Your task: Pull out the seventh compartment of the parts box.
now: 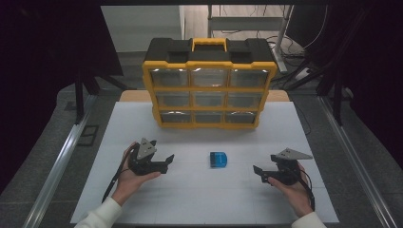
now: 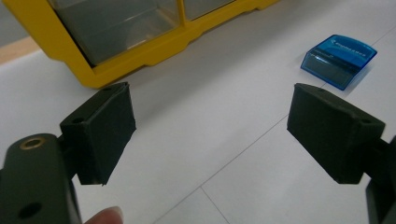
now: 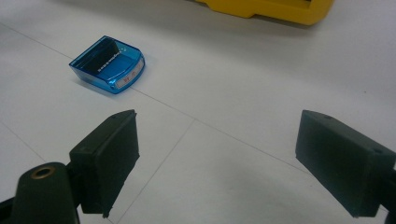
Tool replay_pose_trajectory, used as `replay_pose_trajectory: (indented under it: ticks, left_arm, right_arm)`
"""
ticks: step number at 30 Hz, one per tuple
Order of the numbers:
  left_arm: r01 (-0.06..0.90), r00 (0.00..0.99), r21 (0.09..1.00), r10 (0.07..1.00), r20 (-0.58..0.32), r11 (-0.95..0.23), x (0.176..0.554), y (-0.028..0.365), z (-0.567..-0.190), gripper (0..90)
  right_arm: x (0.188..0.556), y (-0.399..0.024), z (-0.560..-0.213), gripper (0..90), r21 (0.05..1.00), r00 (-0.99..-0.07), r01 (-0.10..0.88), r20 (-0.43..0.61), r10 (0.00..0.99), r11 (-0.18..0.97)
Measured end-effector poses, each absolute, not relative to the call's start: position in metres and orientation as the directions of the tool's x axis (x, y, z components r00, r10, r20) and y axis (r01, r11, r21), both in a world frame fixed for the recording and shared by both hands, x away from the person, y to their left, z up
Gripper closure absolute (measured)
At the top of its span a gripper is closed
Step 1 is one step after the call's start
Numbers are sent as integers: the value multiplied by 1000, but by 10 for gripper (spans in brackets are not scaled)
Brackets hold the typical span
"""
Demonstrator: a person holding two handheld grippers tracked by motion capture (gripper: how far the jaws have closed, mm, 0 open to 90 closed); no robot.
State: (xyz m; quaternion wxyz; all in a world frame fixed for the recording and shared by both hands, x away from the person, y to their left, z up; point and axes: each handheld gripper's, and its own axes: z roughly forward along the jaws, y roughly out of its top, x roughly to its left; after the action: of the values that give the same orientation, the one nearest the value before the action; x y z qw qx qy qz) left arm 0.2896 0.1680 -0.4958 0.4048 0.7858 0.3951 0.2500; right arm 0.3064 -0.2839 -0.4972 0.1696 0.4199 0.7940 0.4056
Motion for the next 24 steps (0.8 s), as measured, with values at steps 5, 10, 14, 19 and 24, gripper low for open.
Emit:
replay_pose_trajectory:
  ticks: [5, 10, 14, 19, 24]
  left_arm:
    - [386, 566, 823, 811, 146, -418, 291, 162, -494, 158]
    - [353, 575, 802, 788, 221, -482, 291, 157, -495, 162]
    - [331, 589, 791, 768, 253, -514, 291, 155, -495, 162]
    - [301, 601, 771, 739, 303, -561, 292, 151, -497, 166]
    - [274, 595, 753, 721, 356, -598, 295, 148, -497, 165]
  right_arm:
    - [307, -284, -498, 139, 783, -590, 531, 69, 805, 322]
    - [307, -284, -498, 139, 783, -588, 530, 63, 806, 326]
    - [306, -285, -498, 139, 782, -583, 532, 59, 810, 326]
    - [307, -285, -498, 139, 780, -583, 532, 54, 811, 331]
    - [307, -284, -499, 139, 775, -586, 529, 41, 809, 344]
